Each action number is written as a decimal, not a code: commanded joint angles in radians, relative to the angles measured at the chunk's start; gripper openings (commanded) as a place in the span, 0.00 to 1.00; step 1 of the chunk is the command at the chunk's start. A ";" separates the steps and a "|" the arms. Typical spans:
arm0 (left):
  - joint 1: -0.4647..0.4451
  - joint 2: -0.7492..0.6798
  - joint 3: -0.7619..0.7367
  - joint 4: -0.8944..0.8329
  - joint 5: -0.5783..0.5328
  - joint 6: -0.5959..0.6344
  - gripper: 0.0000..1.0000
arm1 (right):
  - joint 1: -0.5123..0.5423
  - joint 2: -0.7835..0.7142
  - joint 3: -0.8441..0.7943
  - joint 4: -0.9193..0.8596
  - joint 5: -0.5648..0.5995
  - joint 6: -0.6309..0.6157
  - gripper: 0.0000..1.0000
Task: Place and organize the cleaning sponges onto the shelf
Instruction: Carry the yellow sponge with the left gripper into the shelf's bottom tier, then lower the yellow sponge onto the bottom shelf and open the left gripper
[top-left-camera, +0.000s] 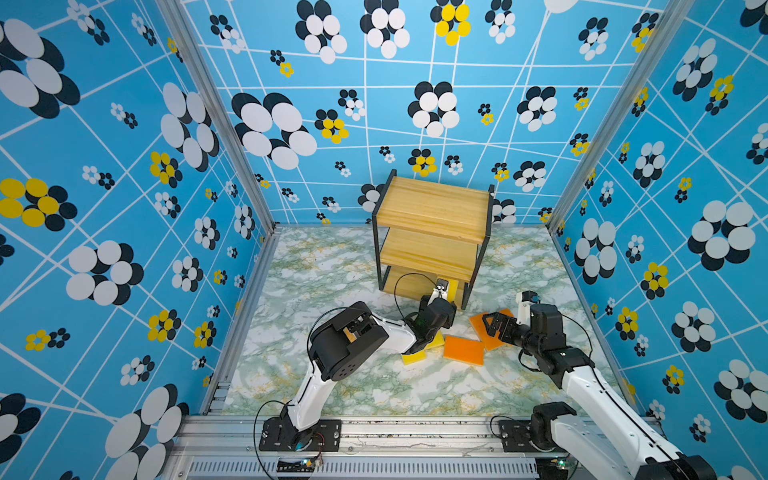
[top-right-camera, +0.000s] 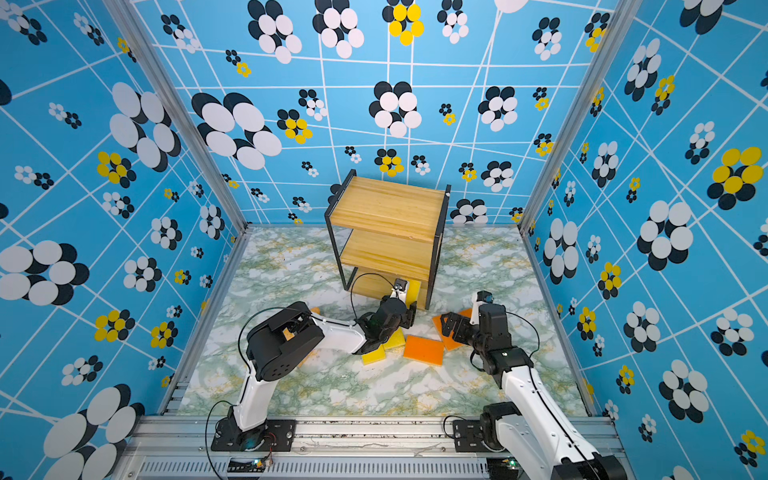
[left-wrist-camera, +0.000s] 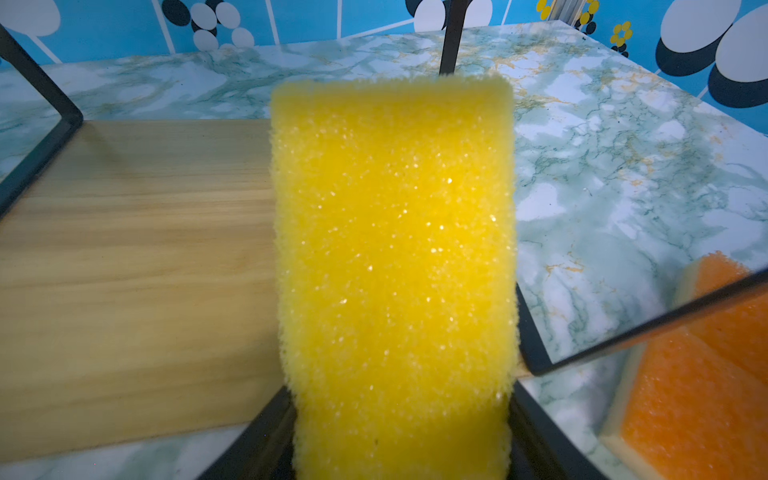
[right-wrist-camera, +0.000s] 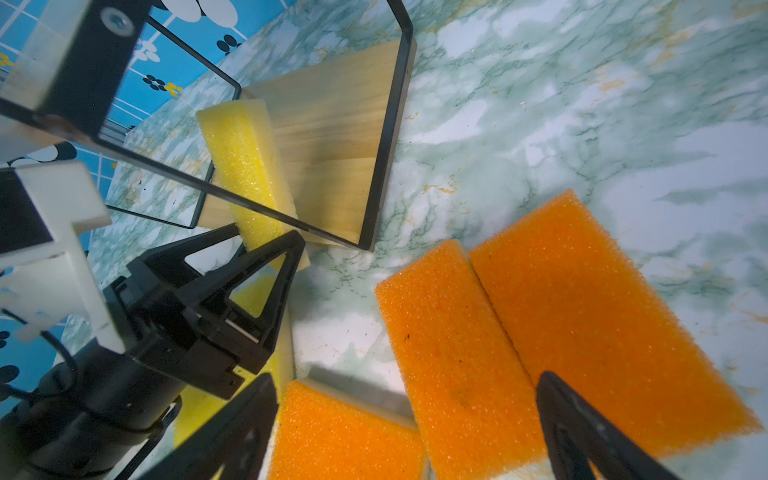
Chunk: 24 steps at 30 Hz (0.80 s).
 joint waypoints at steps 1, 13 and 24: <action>0.002 0.026 0.033 0.029 -0.025 0.026 0.67 | 0.009 -0.013 -0.016 0.021 0.012 0.014 0.99; 0.007 0.053 0.041 0.043 -0.059 0.034 0.70 | 0.009 -0.014 -0.029 0.032 0.014 0.017 0.99; 0.019 0.083 0.078 0.035 -0.036 0.039 0.63 | 0.009 -0.030 -0.036 0.021 0.016 0.010 0.99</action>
